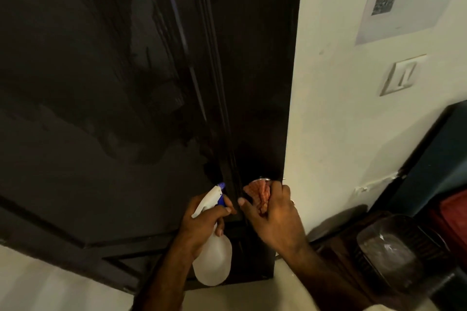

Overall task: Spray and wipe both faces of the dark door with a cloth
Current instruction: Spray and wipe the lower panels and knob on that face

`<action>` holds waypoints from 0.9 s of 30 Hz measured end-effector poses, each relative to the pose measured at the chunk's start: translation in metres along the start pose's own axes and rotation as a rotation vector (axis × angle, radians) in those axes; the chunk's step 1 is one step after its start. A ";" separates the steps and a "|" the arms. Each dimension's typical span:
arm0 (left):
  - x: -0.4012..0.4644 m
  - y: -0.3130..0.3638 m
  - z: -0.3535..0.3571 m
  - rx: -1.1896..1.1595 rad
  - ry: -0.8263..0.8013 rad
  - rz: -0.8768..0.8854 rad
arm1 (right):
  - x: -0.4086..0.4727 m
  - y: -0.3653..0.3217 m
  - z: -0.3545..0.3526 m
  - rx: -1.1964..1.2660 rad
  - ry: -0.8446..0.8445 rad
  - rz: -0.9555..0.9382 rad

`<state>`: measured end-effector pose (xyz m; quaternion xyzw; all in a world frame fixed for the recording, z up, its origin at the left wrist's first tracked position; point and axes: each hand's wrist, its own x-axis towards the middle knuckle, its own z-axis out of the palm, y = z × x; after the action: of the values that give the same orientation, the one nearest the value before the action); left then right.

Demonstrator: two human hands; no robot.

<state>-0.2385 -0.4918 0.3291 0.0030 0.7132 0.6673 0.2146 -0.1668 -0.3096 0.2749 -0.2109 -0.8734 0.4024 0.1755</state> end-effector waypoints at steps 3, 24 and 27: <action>-0.027 -0.007 -0.011 -0.002 -0.023 -0.020 | -0.042 -0.007 0.002 0.019 0.081 -0.052; -0.139 -0.026 -0.063 0.035 -0.079 0.010 | -0.109 -0.040 0.032 -0.162 0.327 0.280; -0.142 -0.027 -0.060 0.015 -0.075 -0.003 | -0.110 -0.019 0.025 -0.581 0.284 -0.109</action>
<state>-0.1208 -0.5928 0.3474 0.0287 0.7097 0.6610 0.2420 -0.0898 -0.3927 0.2596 -0.2590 -0.9285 0.0927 0.2494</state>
